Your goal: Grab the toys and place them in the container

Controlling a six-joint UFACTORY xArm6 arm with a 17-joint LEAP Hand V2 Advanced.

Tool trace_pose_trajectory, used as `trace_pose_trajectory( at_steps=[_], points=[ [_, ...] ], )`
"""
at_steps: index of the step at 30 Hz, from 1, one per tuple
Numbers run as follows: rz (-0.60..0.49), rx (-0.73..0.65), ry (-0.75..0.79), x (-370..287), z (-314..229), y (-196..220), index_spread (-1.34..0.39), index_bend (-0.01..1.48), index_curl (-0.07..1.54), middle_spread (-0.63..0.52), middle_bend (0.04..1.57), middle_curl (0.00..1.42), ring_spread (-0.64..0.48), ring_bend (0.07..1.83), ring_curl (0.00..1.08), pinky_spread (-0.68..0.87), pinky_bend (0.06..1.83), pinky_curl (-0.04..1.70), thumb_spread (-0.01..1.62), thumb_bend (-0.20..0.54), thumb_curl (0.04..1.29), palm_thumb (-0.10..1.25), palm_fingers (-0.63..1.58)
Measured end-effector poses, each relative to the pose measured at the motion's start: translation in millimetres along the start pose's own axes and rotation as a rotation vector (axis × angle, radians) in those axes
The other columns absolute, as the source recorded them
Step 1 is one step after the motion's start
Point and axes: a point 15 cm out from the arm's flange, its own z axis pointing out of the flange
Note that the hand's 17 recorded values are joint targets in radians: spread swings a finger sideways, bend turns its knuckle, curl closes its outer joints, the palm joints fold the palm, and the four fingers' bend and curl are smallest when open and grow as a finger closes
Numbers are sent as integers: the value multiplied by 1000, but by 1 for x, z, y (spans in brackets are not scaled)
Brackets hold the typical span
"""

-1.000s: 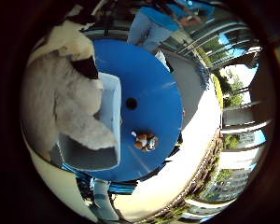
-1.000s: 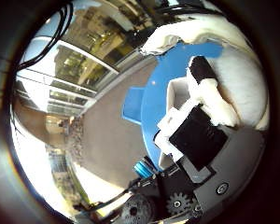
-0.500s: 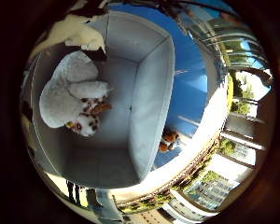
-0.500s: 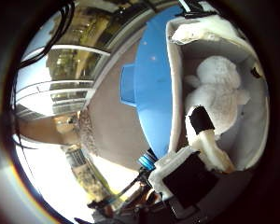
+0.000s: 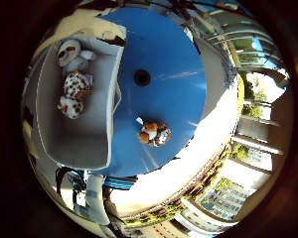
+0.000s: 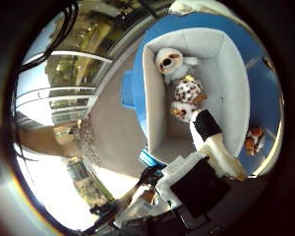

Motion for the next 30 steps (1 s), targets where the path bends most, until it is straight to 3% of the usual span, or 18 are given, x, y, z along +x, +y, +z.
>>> trace_pose_trajectory(
  at_steps=[7, 14, 22, 30],
  points=[
    [107, -62, 67, 100, 9, 51, -265, 221, 202, 54, 176, 366, 282, 444, 307, 464, 742, 258, 1101, -30, 484, 703, 104],
    [185, -223, 18, 169, 89, 79, -241, 178, 235, 53, 175, 347, 267, 412, 305, 438, 660, 226, 1101, -30, 468, 704, 68],
    [209, -333, 8, 210, 177, 84, -174, 154, 243, 45, 245, 360, 260, 363, 295, 413, 572, 198, 1100, -32, 444, 694, 104],
    [201, -466, 7, 218, 240, 96, -106, 116, 199, 70, 225, 375, 270, 380, 312, 432, 637, 220, 1066, -36, 402, 673, 46]
  ],
)
